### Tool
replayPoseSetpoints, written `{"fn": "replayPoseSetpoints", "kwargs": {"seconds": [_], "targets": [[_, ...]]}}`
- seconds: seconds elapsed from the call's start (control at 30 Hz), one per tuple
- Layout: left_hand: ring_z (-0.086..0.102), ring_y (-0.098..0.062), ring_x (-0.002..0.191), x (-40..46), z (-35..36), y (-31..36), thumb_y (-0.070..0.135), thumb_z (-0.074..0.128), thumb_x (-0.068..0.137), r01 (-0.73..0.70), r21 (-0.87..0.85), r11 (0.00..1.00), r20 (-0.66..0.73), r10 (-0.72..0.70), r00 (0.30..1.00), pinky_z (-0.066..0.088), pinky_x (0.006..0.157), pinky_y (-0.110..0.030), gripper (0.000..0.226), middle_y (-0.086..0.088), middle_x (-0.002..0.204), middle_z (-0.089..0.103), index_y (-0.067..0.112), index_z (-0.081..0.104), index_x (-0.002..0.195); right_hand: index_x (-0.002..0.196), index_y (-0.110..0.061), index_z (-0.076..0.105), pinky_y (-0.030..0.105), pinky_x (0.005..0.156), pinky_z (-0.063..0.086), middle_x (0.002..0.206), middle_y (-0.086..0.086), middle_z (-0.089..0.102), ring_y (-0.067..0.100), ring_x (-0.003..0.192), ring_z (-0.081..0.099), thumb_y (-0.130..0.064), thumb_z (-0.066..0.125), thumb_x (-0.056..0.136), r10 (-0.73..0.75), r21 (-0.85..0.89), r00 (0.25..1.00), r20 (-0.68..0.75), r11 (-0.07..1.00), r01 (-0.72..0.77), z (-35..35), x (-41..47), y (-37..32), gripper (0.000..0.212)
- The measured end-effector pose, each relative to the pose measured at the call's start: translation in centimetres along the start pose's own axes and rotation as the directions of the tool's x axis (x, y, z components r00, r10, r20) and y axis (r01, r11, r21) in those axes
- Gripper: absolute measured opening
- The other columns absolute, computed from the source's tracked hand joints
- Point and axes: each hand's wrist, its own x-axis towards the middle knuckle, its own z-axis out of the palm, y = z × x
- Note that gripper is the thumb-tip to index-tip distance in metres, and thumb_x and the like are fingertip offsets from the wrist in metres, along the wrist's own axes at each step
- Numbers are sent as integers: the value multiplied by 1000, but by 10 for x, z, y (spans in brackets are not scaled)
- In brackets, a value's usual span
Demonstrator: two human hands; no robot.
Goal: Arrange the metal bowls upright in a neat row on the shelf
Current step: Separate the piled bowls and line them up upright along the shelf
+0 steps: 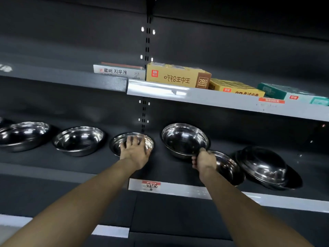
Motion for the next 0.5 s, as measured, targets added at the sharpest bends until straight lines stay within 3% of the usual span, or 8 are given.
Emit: {"fn": "replayPoseSetpoints", "kwargs": {"seconds": [0.17,0.5], "targets": [[8,-24,153,-15,-7,-50,42,30,102,48,-47,998,-58,-51,997,11,123,-49,60,-2,167,8,26,17,158,93,-8,55,24,38,43,59,10,57,19,45,48,-24,44,102,28,36,987,158,999,-34,58,-6,10,22],[5,-28,153,-44,-28,-127,46,35,102,196,-49,979,-36,-198,980,11,123,-49,63,1,166,11,25,15,158,114,-4,49,23,35,49,65,14,59,22,50,55,-27,41,105,106,2,930,353,993,-114,156,-39,29,25]]}}
